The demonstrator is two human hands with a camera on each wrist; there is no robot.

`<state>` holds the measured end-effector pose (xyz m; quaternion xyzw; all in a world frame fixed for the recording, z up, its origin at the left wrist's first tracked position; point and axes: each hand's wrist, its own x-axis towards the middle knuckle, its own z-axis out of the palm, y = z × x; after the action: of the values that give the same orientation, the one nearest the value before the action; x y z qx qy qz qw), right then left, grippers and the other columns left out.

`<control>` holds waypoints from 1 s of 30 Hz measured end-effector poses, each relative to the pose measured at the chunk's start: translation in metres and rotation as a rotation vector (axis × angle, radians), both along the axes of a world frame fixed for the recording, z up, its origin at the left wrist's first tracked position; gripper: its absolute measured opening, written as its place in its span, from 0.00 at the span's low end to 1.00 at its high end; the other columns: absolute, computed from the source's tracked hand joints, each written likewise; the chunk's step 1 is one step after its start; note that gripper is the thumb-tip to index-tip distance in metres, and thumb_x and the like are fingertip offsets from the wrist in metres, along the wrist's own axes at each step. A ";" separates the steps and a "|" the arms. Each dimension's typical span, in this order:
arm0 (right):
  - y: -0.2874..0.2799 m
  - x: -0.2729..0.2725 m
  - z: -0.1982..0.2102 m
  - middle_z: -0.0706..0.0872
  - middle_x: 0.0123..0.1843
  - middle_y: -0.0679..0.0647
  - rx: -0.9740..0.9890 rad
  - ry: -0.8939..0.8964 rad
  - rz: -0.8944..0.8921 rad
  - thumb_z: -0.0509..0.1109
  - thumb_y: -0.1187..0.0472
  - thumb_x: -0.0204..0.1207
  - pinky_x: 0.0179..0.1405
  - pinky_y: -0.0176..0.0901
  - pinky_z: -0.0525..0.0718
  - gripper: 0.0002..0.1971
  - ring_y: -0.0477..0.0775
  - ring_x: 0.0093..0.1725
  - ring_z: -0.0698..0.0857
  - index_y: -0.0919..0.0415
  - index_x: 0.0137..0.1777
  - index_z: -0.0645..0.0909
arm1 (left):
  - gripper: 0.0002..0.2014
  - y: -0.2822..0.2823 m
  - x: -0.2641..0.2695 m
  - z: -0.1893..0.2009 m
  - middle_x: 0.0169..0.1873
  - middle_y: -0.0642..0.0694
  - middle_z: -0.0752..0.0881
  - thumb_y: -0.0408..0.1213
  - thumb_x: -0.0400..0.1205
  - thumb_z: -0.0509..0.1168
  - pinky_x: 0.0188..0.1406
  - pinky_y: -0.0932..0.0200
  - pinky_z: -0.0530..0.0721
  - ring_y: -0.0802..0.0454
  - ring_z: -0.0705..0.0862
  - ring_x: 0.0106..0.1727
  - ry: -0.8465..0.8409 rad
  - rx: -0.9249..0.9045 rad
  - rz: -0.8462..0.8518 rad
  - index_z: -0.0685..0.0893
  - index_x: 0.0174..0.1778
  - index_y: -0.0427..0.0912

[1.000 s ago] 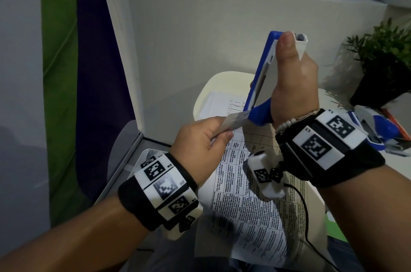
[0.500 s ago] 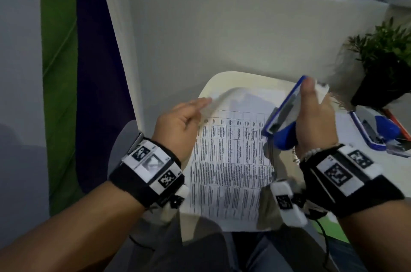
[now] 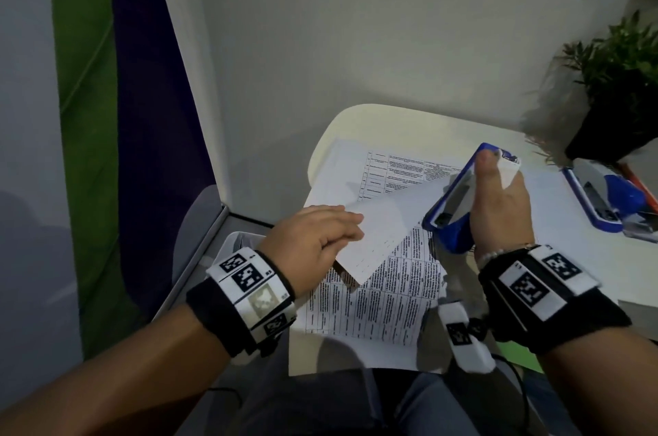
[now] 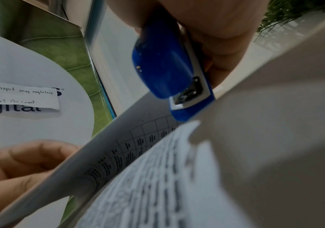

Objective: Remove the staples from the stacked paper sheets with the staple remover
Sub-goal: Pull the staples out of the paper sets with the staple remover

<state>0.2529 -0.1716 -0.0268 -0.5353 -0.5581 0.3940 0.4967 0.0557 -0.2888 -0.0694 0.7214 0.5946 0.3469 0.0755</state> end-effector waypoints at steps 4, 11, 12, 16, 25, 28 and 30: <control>0.000 0.002 -0.004 0.76 0.43 0.51 0.012 0.007 -0.013 0.55 0.36 0.80 0.48 0.44 0.71 0.26 0.53 0.44 0.76 0.60 0.57 0.73 | 0.19 0.000 -0.001 0.009 0.60 0.59 0.84 0.51 0.76 0.61 0.64 0.62 0.74 0.59 0.79 0.62 0.003 -0.016 0.007 0.85 0.60 0.51; -0.006 -0.002 0.012 0.78 0.43 0.48 0.073 0.040 0.070 0.58 0.37 0.79 0.43 0.28 0.74 0.23 0.48 0.43 0.78 0.58 0.57 0.74 | 0.04 -0.006 -0.002 0.018 0.32 0.71 0.84 0.35 0.77 0.71 0.42 0.76 0.78 0.74 0.80 0.36 -0.253 -0.030 0.251 0.88 0.43 0.50; -0.008 -0.006 0.021 0.78 0.40 0.46 0.088 0.104 0.076 0.60 0.37 0.78 0.40 0.27 0.75 0.22 0.44 0.39 0.79 0.57 0.55 0.75 | 0.09 -0.006 -0.003 0.022 0.26 0.67 0.83 0.35 0.79 0.69 0.34 0.75 0.78 0.71 0.80 0.30 -0.336 -0.059 0.314 0.85 0.35 0.54; -0.020 -0.020 0.063 0.80 0.42 0.49 0.247 0.344 0.134 0.63 0.17 0.53 0.51 0.54 0.85 0.35 0.54 0.45 0.83 0.46 0.47 0.75 | 0.09 -0.010 0.000 0.036 0.31 0.56 0.87 0.36 0.80 0.67 0.37 0.62 0.84 0.60 0.85 0.34 -0.574 -0.143 0.292 0.84 0.37 0.55; -0.029 -0.053 0.081 0.76 0.28 0.38 0.312 0.187 0.228 0.58 0.40 0.75 0.41 0.44 0.81 0.12 0.38 0.31 0.78 0.47 0.40 0.72 | 0.09 -0.019 0.015 0.041 0.23 0.48 0.83 0.49 0.73 0.63 0.30 0.48 0.84 0.50 0.81 0.27 -0.500 -0.043 0.252 0.83 0.30 0.51; -0.027 -0.055 0.080 0.77 0.28 0.40 0.286 0.242 0.220 0.59 0.39 0.74 0.46 0.50 0.83 0.13 0.45 0.34 0.80 0.47 0.38 0.73 | 0.08 -0.022 0.017 0.041 0.19 0.57 0.78 0.49 0.75 0.63 0.25 0.56 0.80 0.59 0.76 0.23 -0.446 -0.013 0.239 0.80 0.30 0.56; -0.027 -0.054 0.080 0.76 0.30 0.41 0.291 0.252 0.211 0.58 0.39 0.74 0.47 0.50 0.83 0.14 0.46 0.35 0.79 0.48 0.38 0.73 | 0.09 -0.023 0.017 0.042 0.20 0.61 0.78 0.49 0.76 0.62 0.24 0.62 0.75 0.63 0.74 0.22 -0.395 0.009 0.222 0.79 0.29 0.58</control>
<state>0.1984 -0.1981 0.0537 -0.3430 -0.5958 0.4228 0.5904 0.0730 -0.3114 -0.0279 0.5701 0.6425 0.4900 0.1487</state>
